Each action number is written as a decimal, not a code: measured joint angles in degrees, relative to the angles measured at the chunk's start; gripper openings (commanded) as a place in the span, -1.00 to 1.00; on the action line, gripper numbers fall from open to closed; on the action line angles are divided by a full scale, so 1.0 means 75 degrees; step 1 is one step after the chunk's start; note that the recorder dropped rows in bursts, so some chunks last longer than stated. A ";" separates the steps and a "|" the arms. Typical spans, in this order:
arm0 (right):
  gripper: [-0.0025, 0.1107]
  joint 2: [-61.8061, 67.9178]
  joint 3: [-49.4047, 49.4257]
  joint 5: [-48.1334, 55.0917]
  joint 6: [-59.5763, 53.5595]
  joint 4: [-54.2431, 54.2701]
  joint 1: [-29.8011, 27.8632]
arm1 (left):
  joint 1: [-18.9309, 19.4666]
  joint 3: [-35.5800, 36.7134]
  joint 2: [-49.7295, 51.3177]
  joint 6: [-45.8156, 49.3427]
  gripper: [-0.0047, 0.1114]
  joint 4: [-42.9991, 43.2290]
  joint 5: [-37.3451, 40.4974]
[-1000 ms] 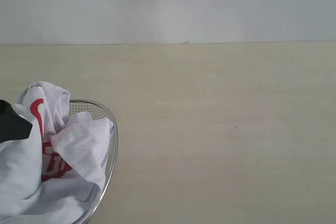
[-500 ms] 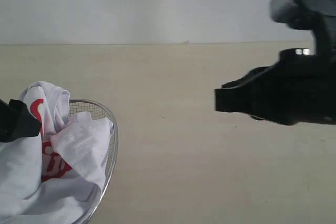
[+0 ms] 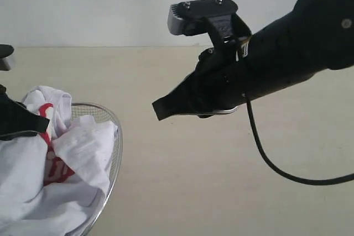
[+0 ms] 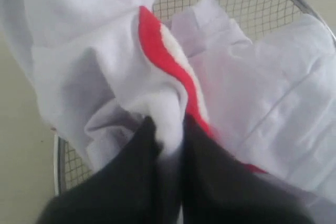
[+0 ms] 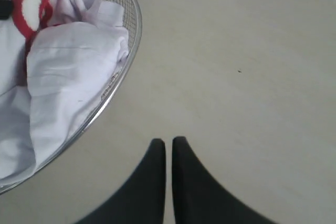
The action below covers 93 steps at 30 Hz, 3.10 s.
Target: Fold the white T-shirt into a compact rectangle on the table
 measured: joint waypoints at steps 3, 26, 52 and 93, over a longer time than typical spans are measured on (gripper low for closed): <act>-0.96 0.0113 0.0000 -0.0066 -0.0057 0.0000 0.0000 | 0.0000 -0.0294 -0.0177 0.0000 -0.84 0.0000 0.0246; 0.11 0.0157 0.0000 -0.0999 -0.1067 0.1019 0.0014 | 0.0000 -0.1945 -0.2542 0.0859 -0.84 -0.0614 0.2054; 0.04 0.0792 0.0582 0.0189 -0.9282 1.0411 0.0014 | 0.0000 -0.2455 -0.3082 0.1651 -0.84 -0.1343 0.3214; -0.96 0.2811 -0.0901 -0.2595 -1.0776 1.1135 0.0997 | 0.0000 -0.2455 -0.3082 0.1651 -0.84 -0.1311 0.3277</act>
